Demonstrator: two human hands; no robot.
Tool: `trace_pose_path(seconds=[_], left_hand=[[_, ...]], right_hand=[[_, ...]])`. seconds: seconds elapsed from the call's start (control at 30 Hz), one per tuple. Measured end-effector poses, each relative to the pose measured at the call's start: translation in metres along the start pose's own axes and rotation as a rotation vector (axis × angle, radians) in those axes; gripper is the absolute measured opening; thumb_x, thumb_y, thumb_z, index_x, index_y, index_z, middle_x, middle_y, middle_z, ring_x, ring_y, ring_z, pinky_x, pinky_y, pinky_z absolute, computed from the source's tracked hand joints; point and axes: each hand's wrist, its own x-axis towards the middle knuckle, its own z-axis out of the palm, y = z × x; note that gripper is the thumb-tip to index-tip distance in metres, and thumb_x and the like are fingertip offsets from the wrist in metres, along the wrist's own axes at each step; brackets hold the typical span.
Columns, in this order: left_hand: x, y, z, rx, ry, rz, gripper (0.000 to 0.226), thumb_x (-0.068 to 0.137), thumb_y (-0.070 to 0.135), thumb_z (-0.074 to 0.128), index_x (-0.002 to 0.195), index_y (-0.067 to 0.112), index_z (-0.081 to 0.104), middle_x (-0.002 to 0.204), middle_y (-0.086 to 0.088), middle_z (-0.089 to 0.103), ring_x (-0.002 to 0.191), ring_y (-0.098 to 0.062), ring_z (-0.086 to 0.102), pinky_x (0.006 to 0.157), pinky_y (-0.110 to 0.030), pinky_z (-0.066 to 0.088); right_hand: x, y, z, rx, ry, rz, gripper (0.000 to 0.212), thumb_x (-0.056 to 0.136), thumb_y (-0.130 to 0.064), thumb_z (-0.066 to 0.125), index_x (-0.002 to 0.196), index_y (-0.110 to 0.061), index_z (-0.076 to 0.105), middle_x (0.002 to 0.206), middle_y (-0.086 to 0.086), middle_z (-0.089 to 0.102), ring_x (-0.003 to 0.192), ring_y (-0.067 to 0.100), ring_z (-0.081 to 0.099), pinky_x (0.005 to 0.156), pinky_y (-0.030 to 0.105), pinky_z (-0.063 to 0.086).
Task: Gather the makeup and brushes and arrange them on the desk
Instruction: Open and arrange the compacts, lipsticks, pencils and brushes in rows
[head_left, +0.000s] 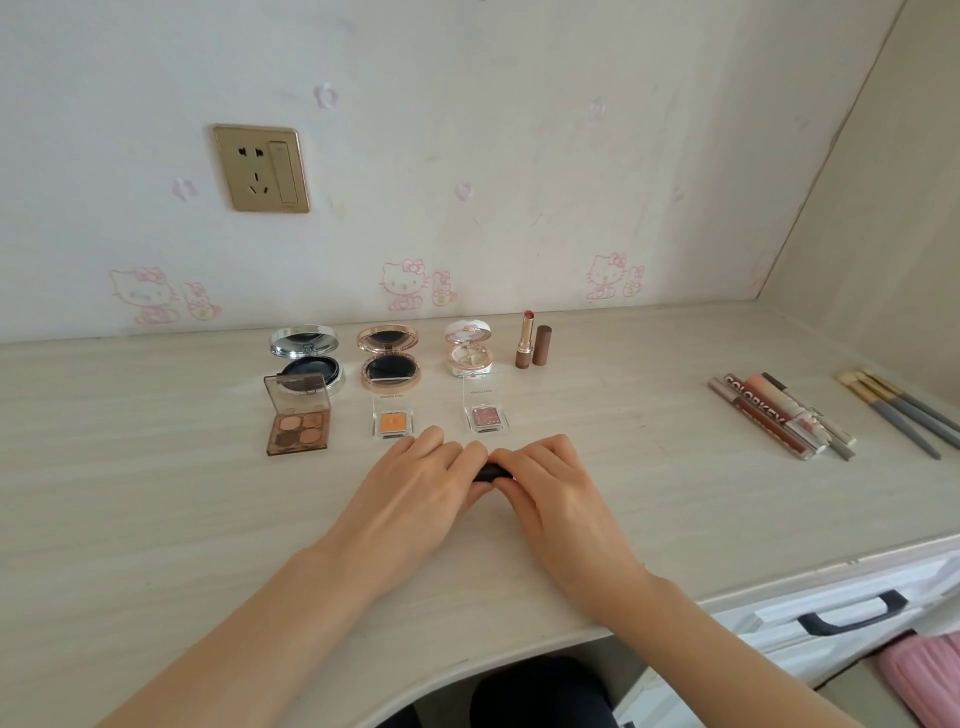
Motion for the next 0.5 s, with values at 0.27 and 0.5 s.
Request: trace_pose_path(seconds=[0.27, 0.5], left_hand=[[-0.005, -0.003, -0.006, -0.276, -0.045, -0.212, 0.027, 0.092, 0.044, 0.043, 0.098, 0.018, 0.048, 0.084, 0.015, 0.044, 0.080, -0.010, 0.040, 0.070, -0.024, 0.031], [-0.007, -0.005, -0.004, -0.597, -0.028, -0.393, 0.011, 0.099, 0.026, 0.037, 0.097, 0.020, 0.046, 0.092, 0.013, 0.049, 0.092, -0.011, 0.046, 0.081, -0.030, 0.040]], right_hand=[[-0.001, -0.006, -0.015, 0.304, 0.021, 0.292, 0.025, 0.089, -0.014, 0.063, 0.109, -0.028, 0.057, 0.095, -0.023, 0.054, 0.092, 0.000, 0.049, 0.080, 0.005, 0.037], [0.001, -0.003, -0.016, 0.328, 0.081, 0.358, 0.024, 0.085, -0.011, 0.066, 0.100, -0.029, 0.061, 0.094, -0.014, 0.056, 0.088, 0.009, 0.054, 0.073, 0.012, 0.043]])
